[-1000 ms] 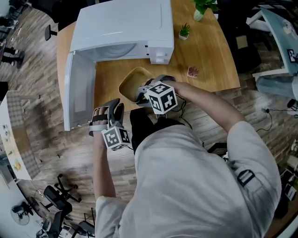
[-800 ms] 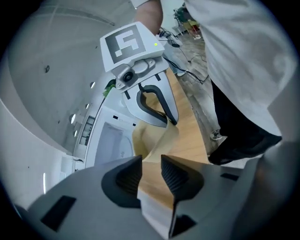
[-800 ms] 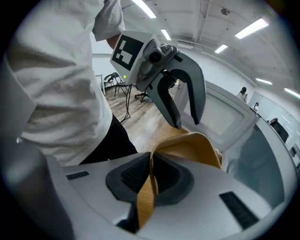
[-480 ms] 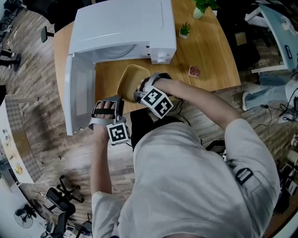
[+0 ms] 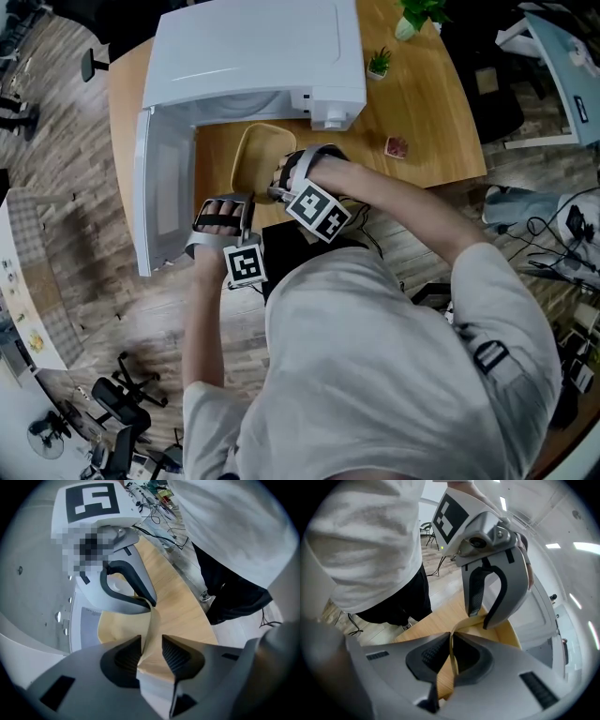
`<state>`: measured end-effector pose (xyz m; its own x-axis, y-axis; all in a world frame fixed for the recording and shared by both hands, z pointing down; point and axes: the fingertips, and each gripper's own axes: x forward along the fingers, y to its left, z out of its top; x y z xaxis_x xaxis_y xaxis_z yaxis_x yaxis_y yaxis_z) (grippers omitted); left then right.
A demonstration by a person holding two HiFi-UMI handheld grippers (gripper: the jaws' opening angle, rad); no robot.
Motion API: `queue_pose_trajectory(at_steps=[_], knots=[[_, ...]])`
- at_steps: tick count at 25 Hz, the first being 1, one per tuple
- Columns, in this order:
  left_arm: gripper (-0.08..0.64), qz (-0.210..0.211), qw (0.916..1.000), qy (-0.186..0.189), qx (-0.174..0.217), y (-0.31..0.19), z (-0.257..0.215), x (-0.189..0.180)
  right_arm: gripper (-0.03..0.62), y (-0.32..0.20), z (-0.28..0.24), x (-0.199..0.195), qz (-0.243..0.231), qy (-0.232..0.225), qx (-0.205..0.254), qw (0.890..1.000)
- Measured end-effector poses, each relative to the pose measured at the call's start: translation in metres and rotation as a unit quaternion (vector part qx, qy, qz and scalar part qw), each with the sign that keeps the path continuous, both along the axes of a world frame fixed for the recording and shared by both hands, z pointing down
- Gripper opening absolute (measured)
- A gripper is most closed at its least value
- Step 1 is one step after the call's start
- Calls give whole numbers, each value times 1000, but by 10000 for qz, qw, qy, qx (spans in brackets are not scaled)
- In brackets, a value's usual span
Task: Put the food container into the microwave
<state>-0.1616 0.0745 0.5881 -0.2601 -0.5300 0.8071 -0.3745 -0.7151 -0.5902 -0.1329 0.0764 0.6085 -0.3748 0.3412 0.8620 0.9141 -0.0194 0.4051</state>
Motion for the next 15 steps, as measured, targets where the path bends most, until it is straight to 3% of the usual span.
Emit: queue_pose_trajectory(at_steps=[15], knots=[[52,-118,9998,139,-35,1,13,-14,46,3,-4,-26,251,-490,135,9984]])
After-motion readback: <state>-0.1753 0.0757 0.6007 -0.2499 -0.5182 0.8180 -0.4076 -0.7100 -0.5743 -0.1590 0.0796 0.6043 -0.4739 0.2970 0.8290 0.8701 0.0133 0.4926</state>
